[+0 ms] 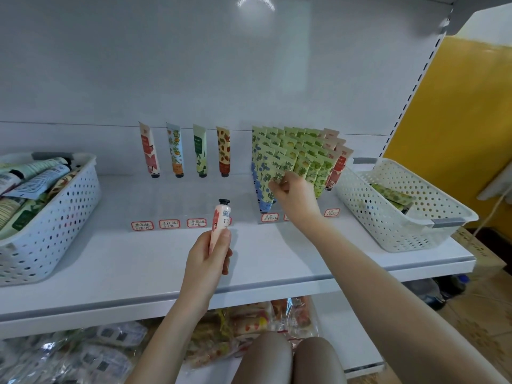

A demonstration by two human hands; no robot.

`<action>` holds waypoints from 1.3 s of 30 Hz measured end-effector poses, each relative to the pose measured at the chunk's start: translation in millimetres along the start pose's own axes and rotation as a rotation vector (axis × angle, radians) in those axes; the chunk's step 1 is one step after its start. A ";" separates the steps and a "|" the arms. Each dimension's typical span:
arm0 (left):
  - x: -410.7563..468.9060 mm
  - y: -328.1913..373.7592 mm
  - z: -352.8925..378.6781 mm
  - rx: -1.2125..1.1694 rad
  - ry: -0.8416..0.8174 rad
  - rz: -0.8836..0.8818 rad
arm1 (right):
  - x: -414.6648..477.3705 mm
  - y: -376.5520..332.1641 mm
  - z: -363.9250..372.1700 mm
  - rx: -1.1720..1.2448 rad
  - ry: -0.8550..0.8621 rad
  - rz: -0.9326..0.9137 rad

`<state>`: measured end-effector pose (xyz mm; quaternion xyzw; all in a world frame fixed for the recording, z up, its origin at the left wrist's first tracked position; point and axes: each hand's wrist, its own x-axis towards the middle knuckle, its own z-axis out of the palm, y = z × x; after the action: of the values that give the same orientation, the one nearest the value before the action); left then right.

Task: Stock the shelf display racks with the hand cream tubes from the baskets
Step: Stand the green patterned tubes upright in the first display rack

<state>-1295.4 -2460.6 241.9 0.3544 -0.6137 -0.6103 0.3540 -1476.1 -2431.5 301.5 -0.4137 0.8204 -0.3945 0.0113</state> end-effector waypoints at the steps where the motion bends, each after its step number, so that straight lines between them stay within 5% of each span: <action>1: 0.2 0.2 -0.1 0.000 0.000 0.002 | -1.0 1.4 0.6 0.006 -0.004 0.001; 39: -3.4 6.3 5.1 0.026 -0.008 0.006 | -3.9 4.7 2.3 0.070 -0.014 0.075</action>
<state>-1298.1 -2455.1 248.2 0.3545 -0.6241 -0.6026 0.3488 -1475.9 -2428.6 295.7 -0.3848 0.8209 -0.4193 0.0465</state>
